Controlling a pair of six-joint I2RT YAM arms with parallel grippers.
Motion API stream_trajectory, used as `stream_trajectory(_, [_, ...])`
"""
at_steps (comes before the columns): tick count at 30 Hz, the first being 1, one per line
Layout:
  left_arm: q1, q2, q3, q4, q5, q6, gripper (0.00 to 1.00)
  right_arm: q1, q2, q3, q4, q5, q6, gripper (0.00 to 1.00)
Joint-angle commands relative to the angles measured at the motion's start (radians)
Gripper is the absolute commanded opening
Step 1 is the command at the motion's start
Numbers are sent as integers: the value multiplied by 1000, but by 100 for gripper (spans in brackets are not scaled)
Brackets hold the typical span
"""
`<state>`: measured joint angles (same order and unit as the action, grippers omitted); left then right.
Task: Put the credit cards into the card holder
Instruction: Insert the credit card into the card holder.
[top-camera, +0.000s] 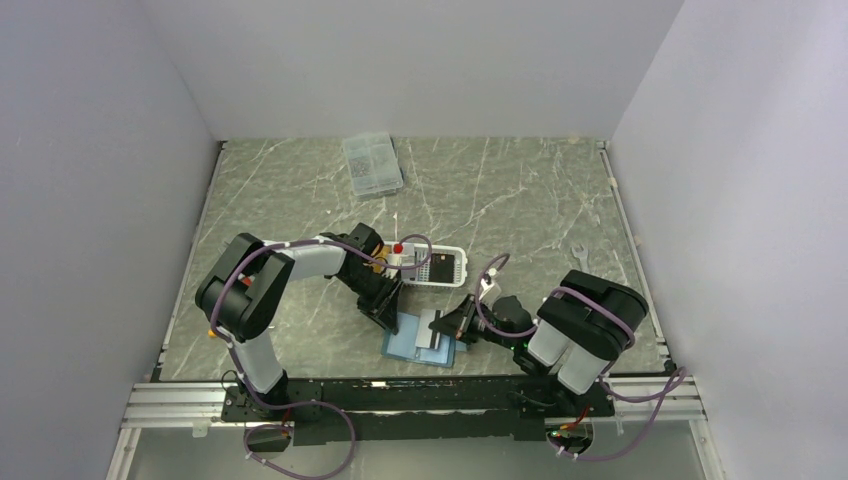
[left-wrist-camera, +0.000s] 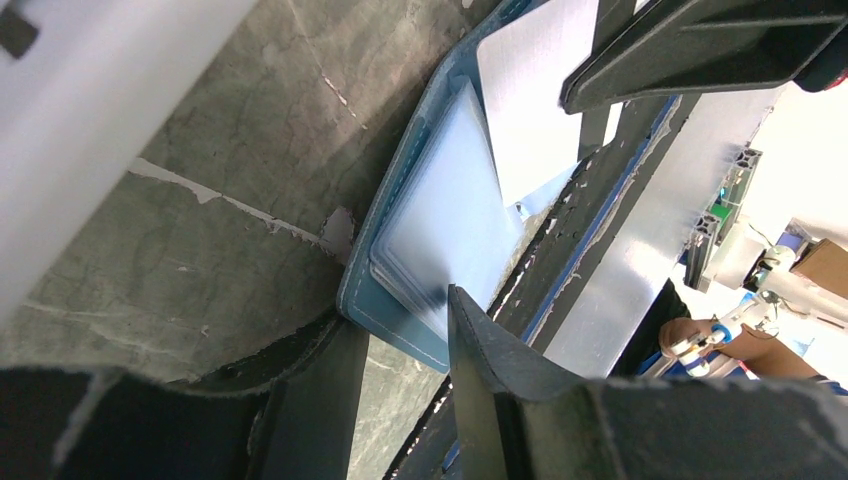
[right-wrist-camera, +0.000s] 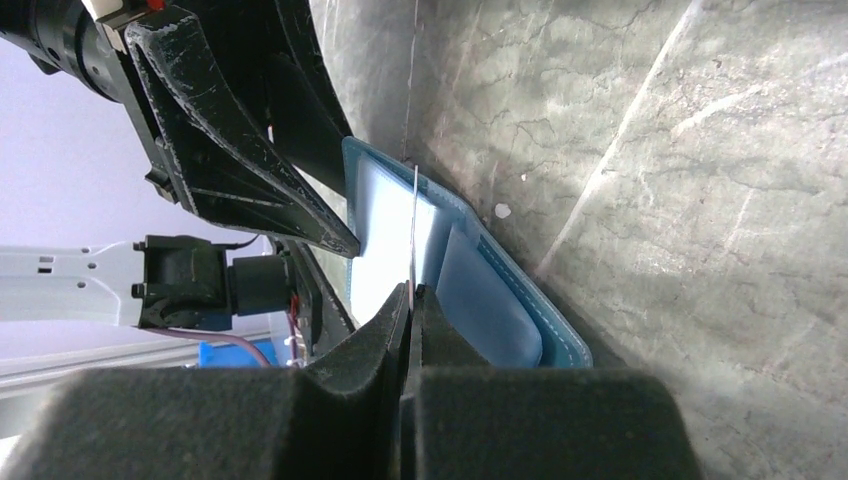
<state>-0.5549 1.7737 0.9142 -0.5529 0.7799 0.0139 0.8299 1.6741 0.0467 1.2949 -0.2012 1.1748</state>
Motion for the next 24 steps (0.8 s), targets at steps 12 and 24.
stream_trajectory(12, [85, -52, -52, 153, 26, -132, 17, 28, -101, 46, -159, 117, -4, 0])
stream_trajectory(24, [139, -17, -67, 287, 37, -256, 0, 28, -357, 166, -578, 256, -103, 0])
